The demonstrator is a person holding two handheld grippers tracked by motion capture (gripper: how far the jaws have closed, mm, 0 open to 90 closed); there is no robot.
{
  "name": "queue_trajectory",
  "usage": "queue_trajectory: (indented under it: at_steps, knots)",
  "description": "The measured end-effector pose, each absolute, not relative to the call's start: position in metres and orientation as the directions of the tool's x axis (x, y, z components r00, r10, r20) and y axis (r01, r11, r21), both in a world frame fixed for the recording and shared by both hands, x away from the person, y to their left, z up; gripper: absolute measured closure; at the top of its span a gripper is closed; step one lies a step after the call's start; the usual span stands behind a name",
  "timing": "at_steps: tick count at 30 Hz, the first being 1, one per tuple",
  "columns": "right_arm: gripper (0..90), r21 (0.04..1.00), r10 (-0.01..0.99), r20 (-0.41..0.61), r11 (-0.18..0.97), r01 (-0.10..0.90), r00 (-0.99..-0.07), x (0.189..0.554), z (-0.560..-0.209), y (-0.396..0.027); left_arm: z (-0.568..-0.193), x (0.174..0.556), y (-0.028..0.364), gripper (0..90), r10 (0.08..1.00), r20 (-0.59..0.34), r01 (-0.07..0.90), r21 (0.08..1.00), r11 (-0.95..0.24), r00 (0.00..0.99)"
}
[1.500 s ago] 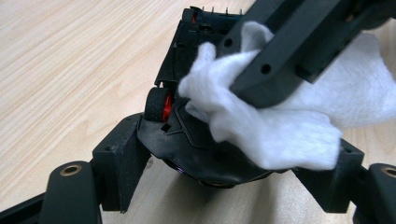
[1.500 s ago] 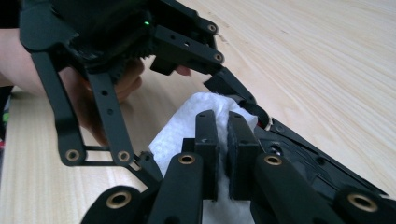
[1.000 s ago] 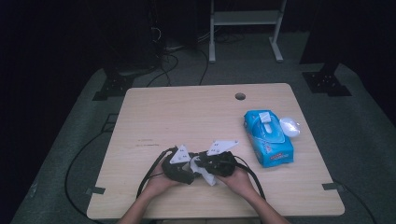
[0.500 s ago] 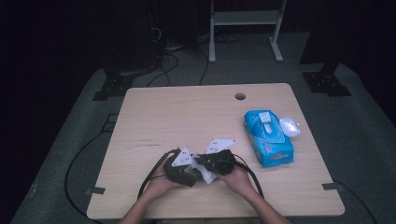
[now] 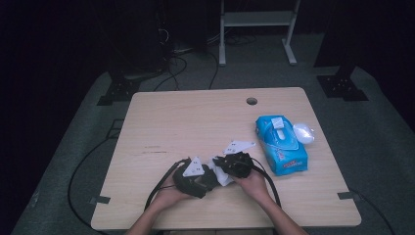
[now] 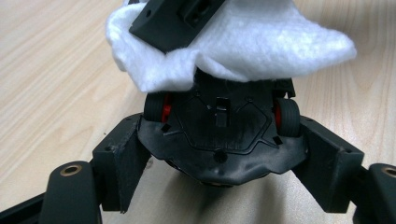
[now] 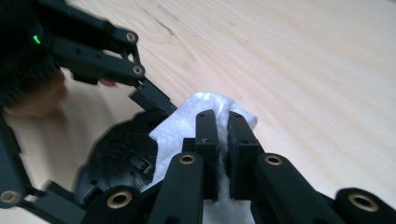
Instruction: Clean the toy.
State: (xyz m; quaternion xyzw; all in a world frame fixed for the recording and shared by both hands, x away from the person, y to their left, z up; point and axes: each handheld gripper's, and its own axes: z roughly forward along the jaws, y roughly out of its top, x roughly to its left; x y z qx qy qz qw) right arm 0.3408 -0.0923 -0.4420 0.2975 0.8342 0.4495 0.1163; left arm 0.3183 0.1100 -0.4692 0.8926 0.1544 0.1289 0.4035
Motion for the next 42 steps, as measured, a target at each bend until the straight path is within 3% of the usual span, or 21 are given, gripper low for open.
queue_trajectory:
  at_steps: [4, 8, 11, 16, 22, 24, 27, 32, 39, 42]
  knots:
    - [84.0, 0.825, 0.534, 0.036, 0.461, 0.327, -0.845, 0.331, -0.442, -0.072, -0.472, 0.317, 0.107, 24.0, 0.371, 0.112, 0.167, 0.749, -0.641, 0.922]
    - [84.0, 0.8, 0.576, -0.009, 0.495, 0.339, -0.817, 0.336, -0.441, -0.081, -0.473, 0.319, 0.11, 24.0, 0.376, 0.107, 0.178, 0.741, -0.647, 0.921]
    - [84.1, 0.799, 0.628, 0.052, 0.441, 0.41, -0.777, 0.344, -0.444, -0.1, -0.474, 0.32, 0.11, 24.0, 0.376, 0.107, 0.179, 0.738, -0.65, 0.921]
    - [83.9, 0.8, 0.579, 0.013, 0.483, 0.356, -0.815, 0.338, -0.446, -0.087, -0.476, 0.32, 0.11, 24.0, 0.374, 0.122, 0.177, 0.721, -0.67, 0.919]
    - [83.9, 0.79, 0.651, 0.017, 0.456, 0.41, -0.759, 0.346, -0.444, -0.109, -0.477, 0.323, 0.116, 24.0, 0.387, 0.119, 0.188, 0.722, -0.666, 0.914]
    - [83.9, 0.797, 0.647, 0.053, 0.432, 0.423, -0.761, 0.346, -0.445, -0.111, -0.476, 0.323, 0.118, 24.0, 0.387, 0.117, 0.191, 0.719, -0.669, 0.915]
    - [83.9, 0.796, 0.627, 0.024, 0.459, 0.395, -0.778, 0.343, -0.445, -0.105, -0.476, 0.324, 0.122, 24.0, 0.389, 0.124, 0.189, 0.716, -0.672, 0.913]
    - [84.0, 0.795, 0.666, 0.058, 0.419, 0.438, -0.744, 0.349, -0.445, -0.114, -0.477, 0.326, 0.123, 24.0, 0.4, 0.117, 0.199, 0.722, -0.663, 0.909]
    - [83.9, 0.808, 0.579, 0.054, 0.453, 0.376, -0.813, 0.34, -0.45, -0.083, -0.477, 0.326, 0.124, 24.0, 0.406, 0.121, 0.201, 0.721, -0.663, 0.906]
    - [84.0, 0.8, 0.607, 0.023, 0.465, 0.378, -0.794, 0.343, -0.447, -0.088, -0.476, 0.327, 0.127, 24.0, 0.41, 0.124, 0.203, 0.719, -0.665, 0.904]
